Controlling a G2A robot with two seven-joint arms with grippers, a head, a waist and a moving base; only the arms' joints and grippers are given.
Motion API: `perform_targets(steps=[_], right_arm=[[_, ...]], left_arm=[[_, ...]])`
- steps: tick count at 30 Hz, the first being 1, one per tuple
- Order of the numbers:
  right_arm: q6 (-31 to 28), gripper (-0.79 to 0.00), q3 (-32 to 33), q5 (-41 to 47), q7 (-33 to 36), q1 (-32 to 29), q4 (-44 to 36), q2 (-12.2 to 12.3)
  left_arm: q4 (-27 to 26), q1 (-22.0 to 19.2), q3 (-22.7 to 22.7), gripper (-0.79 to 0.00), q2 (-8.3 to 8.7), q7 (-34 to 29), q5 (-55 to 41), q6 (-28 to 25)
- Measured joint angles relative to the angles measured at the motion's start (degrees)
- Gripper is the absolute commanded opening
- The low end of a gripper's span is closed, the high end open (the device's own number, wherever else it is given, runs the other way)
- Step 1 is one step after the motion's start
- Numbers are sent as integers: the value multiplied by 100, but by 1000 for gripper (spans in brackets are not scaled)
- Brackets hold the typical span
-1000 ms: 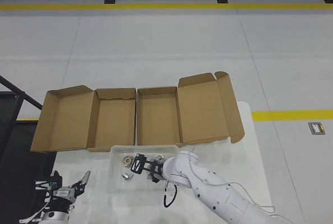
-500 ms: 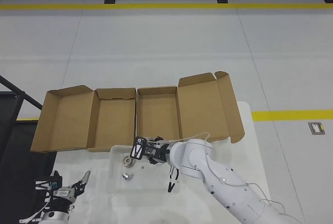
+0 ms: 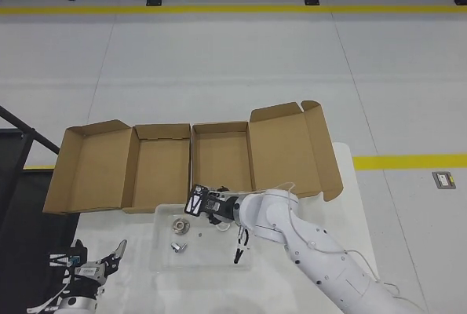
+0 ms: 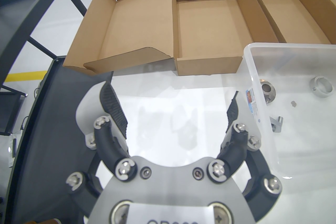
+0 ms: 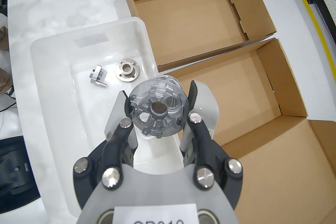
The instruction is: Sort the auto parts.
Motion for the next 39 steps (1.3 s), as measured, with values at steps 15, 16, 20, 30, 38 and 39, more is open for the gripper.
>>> perform_targets(steps=[15,16,20,30,38,39], right_arm=[[1544,-785,-747,921,-1270,1924,4259,-1275],[1547,-785,-775,966,-1312,1968,4456,-1348],[1500,-785,-900,1050,-1374,2070,5120,-1626],[1470,-517,-999,1094,-1478,2082,5960,-2025],[1462,0,-936,1164,-1561,2096,6223,-2115],[1462,0,-927,1167,-1571,2101,6239,-2120]], left_arm=[[0,0,0,0,0,0,0,0],[0,0,0,0,0,0,0,0],[0,0,0,0,0,0,0,0],[0,0,0,0,0,0,0,0],[0,0,0,0,0,0,0,0],[0,0,0,0,0,0,0,0]])
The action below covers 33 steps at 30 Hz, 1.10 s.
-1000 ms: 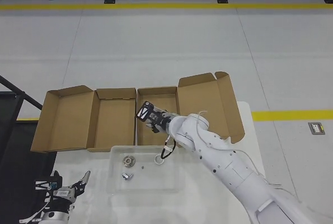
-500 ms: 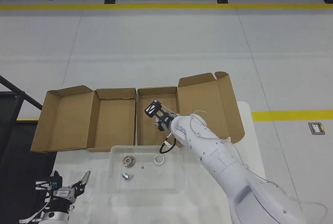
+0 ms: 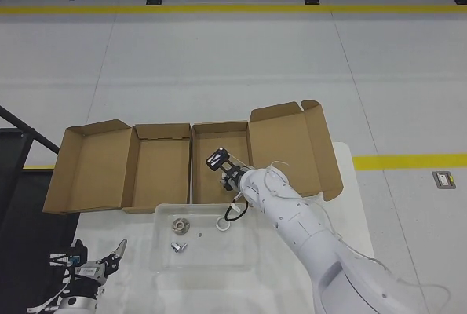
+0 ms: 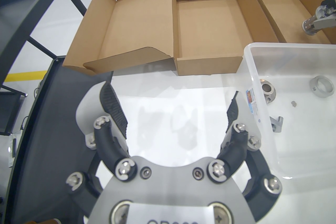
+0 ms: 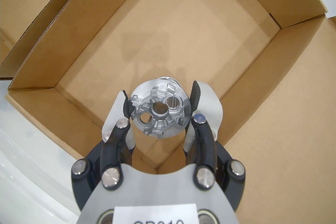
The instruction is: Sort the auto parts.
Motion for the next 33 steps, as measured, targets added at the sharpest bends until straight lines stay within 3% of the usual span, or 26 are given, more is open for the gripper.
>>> perform_targets(steps=[11,18,24,33], right_arm=[[-145,0,63,-67,-358,101,-65,4],[-1259,0,38,-388,-1467,174,-337,165],[-2116,0,-147,-1055,-2000,79,-902,343],[-3154,0,-236,-1638,-1442,-363,-2063,648]], left_arm=[[0,0,0,0,0,0,0,0],[0,0,0,0,0,0,0,0],[0,0,0,0,0,0,0,0],[0,0,0,0,0,0,0,0]])
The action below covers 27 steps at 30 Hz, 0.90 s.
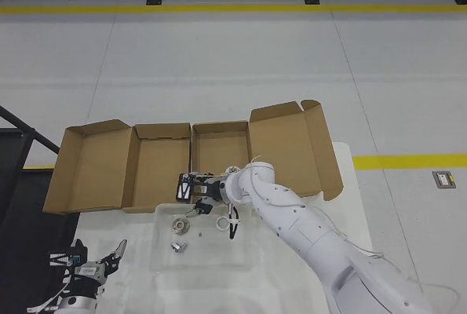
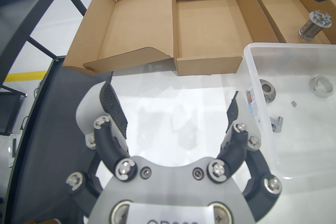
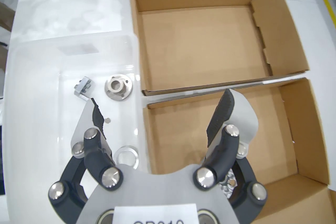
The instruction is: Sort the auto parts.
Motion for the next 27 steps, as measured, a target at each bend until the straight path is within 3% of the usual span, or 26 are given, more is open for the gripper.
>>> perform_targets(steps=[11,22,27], right_arm=[[-54,0,495,44,1511,-837,-1435,483],[-132,0,1714,-404,2505,-2456,-4156,1271],[-51,0,1818,-430,2621,-2569,-4298,1308]], left_arm=[[0,0,0,0,0,0,0,0],[0,0,0,0,0,0,0,0],[0,0,0,0,0,0,0,0]])
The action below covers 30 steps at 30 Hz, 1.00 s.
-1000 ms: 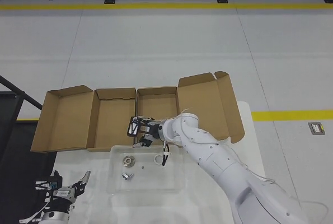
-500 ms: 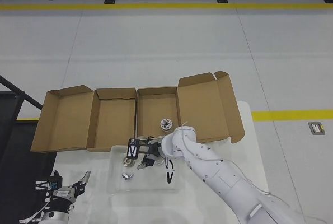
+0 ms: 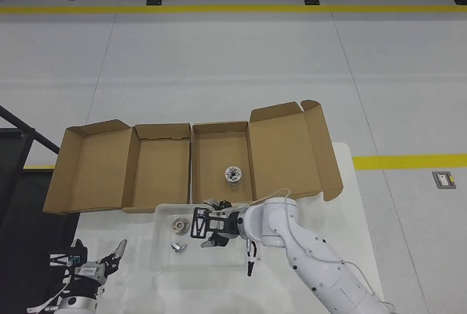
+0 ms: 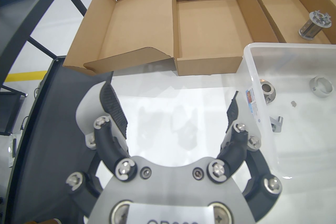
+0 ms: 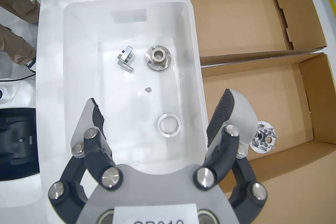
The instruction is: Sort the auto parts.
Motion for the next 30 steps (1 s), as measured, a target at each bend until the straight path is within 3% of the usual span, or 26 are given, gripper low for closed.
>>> perform_targets(steps=[4,5,6,7,12,18,23,30], right_arm=[[-2,0,-2,1,-3,2,2,-1],[1,-228,-2,-2,0,-1,6,0],[54,-366,-22,-27,49,-28,12,-2],[100,-397,-72,-43,111,-49,-7,-8],[-144,-403,-401,72,699,80,207,-92],[579,-431,-660,440,1692,279,612,-276],[973,-437,-921,481,2070,532,1035,-440],[2002,-456,-943,793,2409,688,1552,-641]], left_arm=[[0,0,0,0,0,0,0,0],[0,0,0,0,0,0,0,0],[0,0,0,0,0,0,0,0],[0,0,0,0,0,0,0,0],[0,0,0,0,0,0,0,0],[0,0,0,0,0,0,0,0],[0,0,0,0,0,0,0,0],[0,0,0,0,0,0,0,0]])
